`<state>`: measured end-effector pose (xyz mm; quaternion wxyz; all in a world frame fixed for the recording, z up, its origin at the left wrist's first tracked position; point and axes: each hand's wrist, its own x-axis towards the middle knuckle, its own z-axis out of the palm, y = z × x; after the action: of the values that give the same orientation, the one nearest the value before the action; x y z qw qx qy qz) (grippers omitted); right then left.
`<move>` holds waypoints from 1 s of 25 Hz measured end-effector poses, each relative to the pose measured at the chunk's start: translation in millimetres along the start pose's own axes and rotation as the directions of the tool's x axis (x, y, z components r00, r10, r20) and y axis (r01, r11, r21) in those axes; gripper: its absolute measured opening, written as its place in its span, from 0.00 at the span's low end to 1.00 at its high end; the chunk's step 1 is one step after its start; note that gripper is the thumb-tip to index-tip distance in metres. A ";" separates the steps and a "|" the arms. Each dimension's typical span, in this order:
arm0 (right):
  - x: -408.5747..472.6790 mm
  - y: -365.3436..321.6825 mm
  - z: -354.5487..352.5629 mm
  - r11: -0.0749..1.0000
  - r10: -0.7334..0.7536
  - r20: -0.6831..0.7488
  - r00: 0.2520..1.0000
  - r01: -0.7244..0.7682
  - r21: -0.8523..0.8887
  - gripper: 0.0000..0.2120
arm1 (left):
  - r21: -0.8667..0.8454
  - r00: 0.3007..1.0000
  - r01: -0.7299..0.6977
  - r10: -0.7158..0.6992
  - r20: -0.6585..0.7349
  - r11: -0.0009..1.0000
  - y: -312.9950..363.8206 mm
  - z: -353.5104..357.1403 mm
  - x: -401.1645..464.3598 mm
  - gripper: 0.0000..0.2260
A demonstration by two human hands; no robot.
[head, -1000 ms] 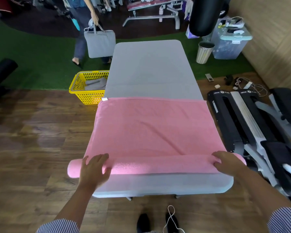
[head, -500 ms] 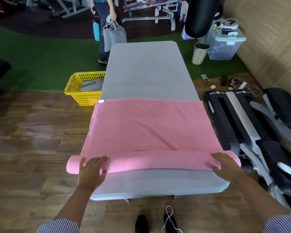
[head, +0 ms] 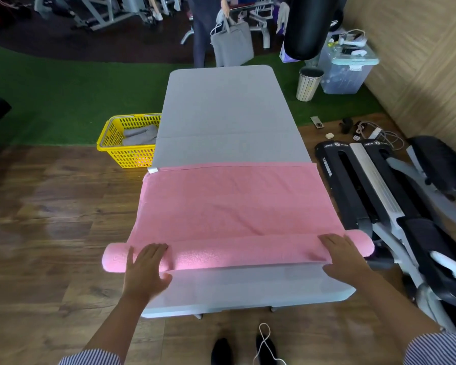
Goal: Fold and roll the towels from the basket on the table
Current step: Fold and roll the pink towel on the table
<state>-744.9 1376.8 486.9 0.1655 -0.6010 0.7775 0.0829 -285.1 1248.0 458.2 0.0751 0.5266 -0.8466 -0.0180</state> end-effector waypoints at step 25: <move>0.7 5.6 -21.0 1.000 0.014 0.179 0.984 -0.016 0.010 0.24 | -0.032 0.984 -0.076 0.080 0.157 0.997 -5.6 -16.3 5.5 0.17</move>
<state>-753.7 1370.8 505.8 0.2377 -0.5843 0.7644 0.1336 -280.2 1241.4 474.4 0.0155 0.4890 -0.8695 -0.0678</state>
